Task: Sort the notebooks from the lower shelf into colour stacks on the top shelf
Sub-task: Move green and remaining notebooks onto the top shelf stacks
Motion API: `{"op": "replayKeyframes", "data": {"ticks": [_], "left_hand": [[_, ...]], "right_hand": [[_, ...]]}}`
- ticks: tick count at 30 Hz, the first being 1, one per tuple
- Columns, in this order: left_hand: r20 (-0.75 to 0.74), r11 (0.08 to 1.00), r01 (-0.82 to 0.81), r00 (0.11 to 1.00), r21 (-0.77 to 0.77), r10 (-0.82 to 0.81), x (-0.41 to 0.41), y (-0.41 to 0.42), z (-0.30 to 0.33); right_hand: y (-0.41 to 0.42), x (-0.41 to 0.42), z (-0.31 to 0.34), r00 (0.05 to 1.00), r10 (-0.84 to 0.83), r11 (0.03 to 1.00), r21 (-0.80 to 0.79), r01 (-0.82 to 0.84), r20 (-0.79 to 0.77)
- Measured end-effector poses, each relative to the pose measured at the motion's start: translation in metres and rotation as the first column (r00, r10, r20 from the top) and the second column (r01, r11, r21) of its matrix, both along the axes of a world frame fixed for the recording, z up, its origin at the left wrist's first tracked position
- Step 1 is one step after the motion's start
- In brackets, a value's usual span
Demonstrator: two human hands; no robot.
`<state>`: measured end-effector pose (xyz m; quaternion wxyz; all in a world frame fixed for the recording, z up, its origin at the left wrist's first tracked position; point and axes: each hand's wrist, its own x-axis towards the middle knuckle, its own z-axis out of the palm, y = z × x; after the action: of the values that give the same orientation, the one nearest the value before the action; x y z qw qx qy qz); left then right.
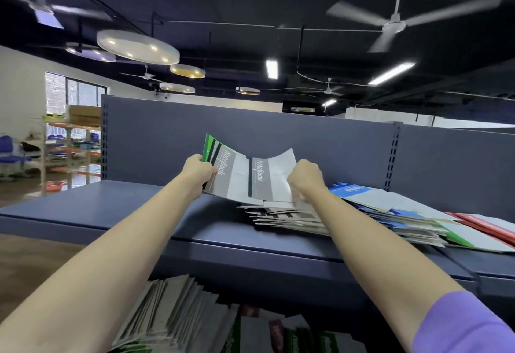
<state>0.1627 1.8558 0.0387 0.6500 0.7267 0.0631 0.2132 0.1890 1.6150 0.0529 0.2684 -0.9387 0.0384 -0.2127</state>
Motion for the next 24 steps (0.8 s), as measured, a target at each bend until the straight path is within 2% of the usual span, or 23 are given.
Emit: {"op": "replayKeyframes", "data": {"ticks": [8,11,13,15,17,18,21,24], "left_hand": [[0.04,0.988,-0.13,0.99,-0.085,0.134,-0.002,0.014,-0.007],[0.057,0.99,-0.097,0.993,-0.103,0.104,-0.009,0.013,-0.003],[0.047,0.991,-0.043,0.998,-0.126,0.049,-0.012,0.01,-0.002],[0.032,0.988,-0.013,0.999,-0.152,0.018,-0.016,0.005,-0.003],[0.025,0.987,0.012,1.0,-0.162,-0.008,-0.018,0.002,-0.004],[0.023,0.987,0.023,1.0,-0.156,-0.019,-0.019,0.0,-0.005],[0.029,0.993,0.03,0.999,-0.114,-0.027,-0.022,-0.003,-0.009],[0.036,0.995,-0.004,0.999,-0.096,0.007,-0.022,-0.003,-0.014]], "right_hand": [[-0.001,0.001,-0.01,0.993,-0.069,0.96,-0.278,0.039,-0.099],[-0.001,-0.001,-0.015,0.994,-0.112,0.939,-0.328,0.101,-0.015],[0.006,-0.001,-0.016,0.998,-0.001,0.97,-0.241,0.017,0.065],[0.022,-0.002,-0.017,0.984,0.167,0.985,0.022,-0.168,0.064],[0.037,-0.007,-0.017,0.961,0.278,0.923,0.275,-0.268,0.003],[0.041,-0.008,-0.018,0.953,0.303,0.897,0.34,-0.281,-0.01],[0.045,-0.013,-0.019,0.96,0.28,0.903,0.347,-0.252,-0.031],[0.037,-0.01,-0.017,0.964,0.263,0.85,0.483,-0.21,-0.044]]}}
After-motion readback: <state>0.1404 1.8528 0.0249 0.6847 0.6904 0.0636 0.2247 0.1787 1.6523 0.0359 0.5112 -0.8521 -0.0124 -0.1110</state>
